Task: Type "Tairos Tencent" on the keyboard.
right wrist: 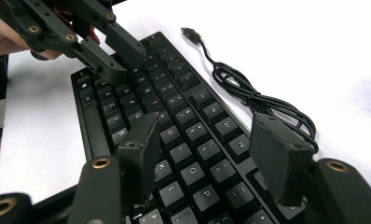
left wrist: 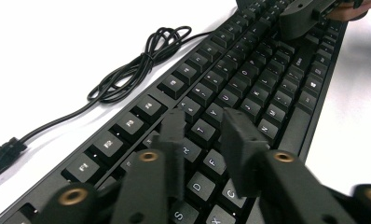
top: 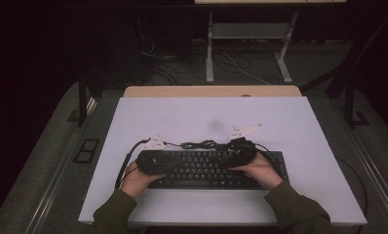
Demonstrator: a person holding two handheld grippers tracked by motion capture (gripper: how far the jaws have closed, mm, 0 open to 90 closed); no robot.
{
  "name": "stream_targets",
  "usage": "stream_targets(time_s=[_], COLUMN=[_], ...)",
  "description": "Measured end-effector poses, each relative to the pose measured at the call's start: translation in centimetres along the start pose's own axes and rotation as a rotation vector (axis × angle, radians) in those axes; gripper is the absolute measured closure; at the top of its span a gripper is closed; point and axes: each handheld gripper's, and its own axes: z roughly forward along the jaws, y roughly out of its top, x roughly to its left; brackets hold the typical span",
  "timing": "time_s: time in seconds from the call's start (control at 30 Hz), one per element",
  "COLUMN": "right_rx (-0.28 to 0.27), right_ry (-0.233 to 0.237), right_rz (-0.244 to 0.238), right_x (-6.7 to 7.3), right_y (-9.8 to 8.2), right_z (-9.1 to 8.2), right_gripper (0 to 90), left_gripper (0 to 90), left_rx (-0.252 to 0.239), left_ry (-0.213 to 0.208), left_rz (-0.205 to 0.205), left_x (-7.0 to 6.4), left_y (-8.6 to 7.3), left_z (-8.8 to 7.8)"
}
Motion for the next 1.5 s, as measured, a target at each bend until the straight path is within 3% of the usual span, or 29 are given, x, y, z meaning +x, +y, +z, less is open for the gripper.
stream_targets(time_s=[0.33,0.5,0.73,1.13,1.5], right_rx=[0.002,0.012,0.035,0.061,0.072], right_ry=[0.004,0.013,0.033,0.048,0.053], right_rz=[0.003,0.008,0.006,-0.002,-0.004], right_x=[0.0,0.1,0.2,0.3,0.4], right_y=[0.0,0.0,0.0,-0.1,-0.1], right_z=[0.0,0.1,0.4,0.8,1.3], right_gripper=[47.3,56.6,71.8,88.7,89.1], left_gripper=[41.5,27.2,15.7,4.3,0.2], left_rx=[-0.014,-0.022,-0.028,-0.04,-0.026], left_ry=[0.043,0.06,0.068,0.072,0.073], left_rz=[-0.001,-0.007,-0.018,-0.031,-0.036], left_x=[0.1,0.1,0.1,0.3,0.3], left_y=[-0.6,-0.8,-1.0,-1.1,-1.2], left_z=[-0.5,-0.6,-0.7,-0.9,-0.8])
